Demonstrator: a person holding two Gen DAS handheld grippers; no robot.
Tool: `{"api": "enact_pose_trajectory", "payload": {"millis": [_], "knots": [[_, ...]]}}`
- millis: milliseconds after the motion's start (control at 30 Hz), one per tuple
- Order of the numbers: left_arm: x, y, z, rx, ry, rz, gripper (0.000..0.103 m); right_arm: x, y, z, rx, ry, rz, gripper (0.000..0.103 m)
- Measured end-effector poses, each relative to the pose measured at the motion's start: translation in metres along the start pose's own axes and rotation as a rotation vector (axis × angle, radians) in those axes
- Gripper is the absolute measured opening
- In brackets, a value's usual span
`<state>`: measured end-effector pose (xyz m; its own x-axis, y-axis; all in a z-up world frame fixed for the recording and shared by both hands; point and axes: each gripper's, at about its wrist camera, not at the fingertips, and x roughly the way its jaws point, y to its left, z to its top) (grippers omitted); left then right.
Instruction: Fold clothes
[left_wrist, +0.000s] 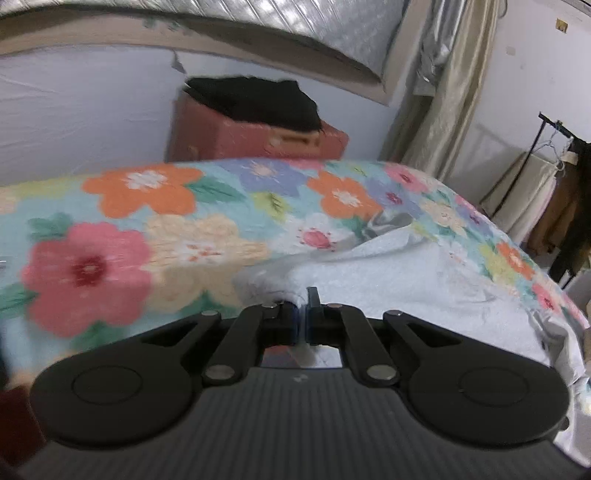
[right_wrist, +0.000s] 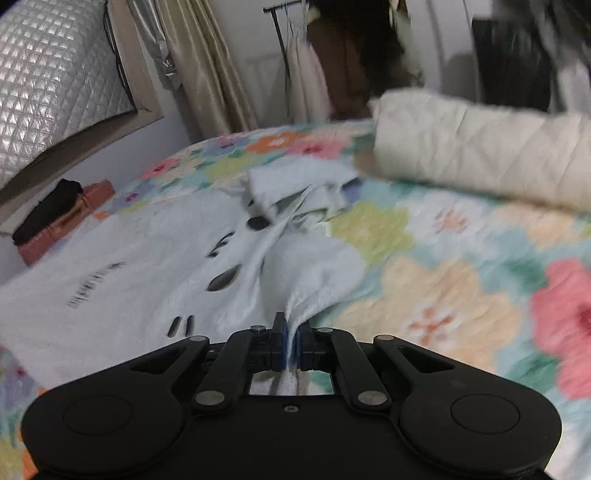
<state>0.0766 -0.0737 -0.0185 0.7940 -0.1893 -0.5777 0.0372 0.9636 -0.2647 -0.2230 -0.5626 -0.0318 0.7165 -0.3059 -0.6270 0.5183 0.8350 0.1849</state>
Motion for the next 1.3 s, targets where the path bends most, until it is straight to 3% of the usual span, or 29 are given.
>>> {"api": "enact_pose_trajectory", "payload": {"millis": [67, 167, 233, 333, 400, 433, 467, 533, 633, 767, 800, 867, 900, 933, 967, 1033, 1133, 1233, 1300], "knots": [[0.010, 0.002, -0.020, 0.019, 0.103, 0.055, 0.003, -0.003, -0.003, -0.004, -0.039, 0.032, -0.061, 0.005], [0.045, 0.013, -0.043, -0.042, 0.313, 0.089, 0.004, 0.011, -0.016, -0.023, -0.033, 0.099, -0.111, 0.006], [0.054, 0.014, -0.044, -0.041, 0.331, 0.100, 0.004, 0.018, -0.025, -0.031, 0.026, 0.106, -0.075, 0.007], [0.049, 0.007, -0.038, 0.004, 0.314, 0.101, 0.007, 0.008, -0.038, -0.038, 0.154, 0.069, -0.029, 0.017], [0.049, 0.011, -0.038, -0.019, 0.330, 0.091, 0.017, -0.005, -0.046, -0.047, 0.203, 0.064, -0.007, 0.034], [0.050, 0.014, -0.038, -0.038, 0.341, 0.085, 0.018, -0.011, -0.051, -0.051, 0.227, 0.061, 0.005, 0.048], [0.051, 0.018, -0.038, -0.057, 0.353, 0.079, 0.018, -0.017, -0.055, -0.055, 0.252, 0.058, 0.016, 0.055], [0.052, 0.021, -0.038, -0.075, 0.374, 0.064, 0.018, -0.029, -0.063, -0.067, 0.304, 0.067, 0.035, 0.056], [0.052, 0.013, -0.040, -0.023, 0.395, 0.036, 0.019, -0.040, -0.065, -0.089, 0.339, 0.109, 0.095, 0.059], [0.054, 0.004, -0.046, 0.007, 0.403, 0.032, 0.031, -0.038, -0.042, -0.113, 0.309, 0.257, 0.233, 0.065], [0.055, 0.003, -0.046, -0.002, 0.404, 0.024, 0.039, -0.037, -0.032, -0.118, 0.279, 0.270, 0.240, 0.066], [0.056, 0.003, -0.046, -0.009, 0.395, 0.008, 0.043, -0.036, -0.017, -0.126, 0.222, 0.262, 0.244, 0.073], [0.056, 0.003, -0.046, -0.011, 0.390, 0.000, 0.036, -0.035, -0.010, -0.129, 0.193, 0.244, 0.241, 0.073], [0.056, 0.002, -0.046, -0.003, 0.380, -0.012, 0.025, -0.033, -0.004, -0.128, 0.148, 0.256, 0.251, 0.052], [0.053, 0.001, -0.044, 0.021, 0.360, -0.017, 0.003, -0.030, 0.002, -0.127, 0.103, 0.269, 0.260, 0.008], [0.043, -0.006, -0.038, 0.090, 0.303, -0.003, 0.003, -0.033, 0.015, -0.120, 0.004, 0.273, 0.245, 0.005], [0.007, -0.027, -0.019, 0.241, 0.135, -0.025, 0.003, -0.073, 0.024, -0.085, -0.106, 0.159, 0.191, 0.005], [-0.028, -0.029, -0.011, 0.241, 0.068, -0.081, 0.003, -0.132, 0.023, -0.049, -0.117, 0.020, 0.195, 0.005], [-0.038, -0.022, -0.019, 0.219, 0.089, -0.077, 0.003, -0.160, 0.023, -0.047, -0.141, -0.014, 0.221, 0.005]]}}
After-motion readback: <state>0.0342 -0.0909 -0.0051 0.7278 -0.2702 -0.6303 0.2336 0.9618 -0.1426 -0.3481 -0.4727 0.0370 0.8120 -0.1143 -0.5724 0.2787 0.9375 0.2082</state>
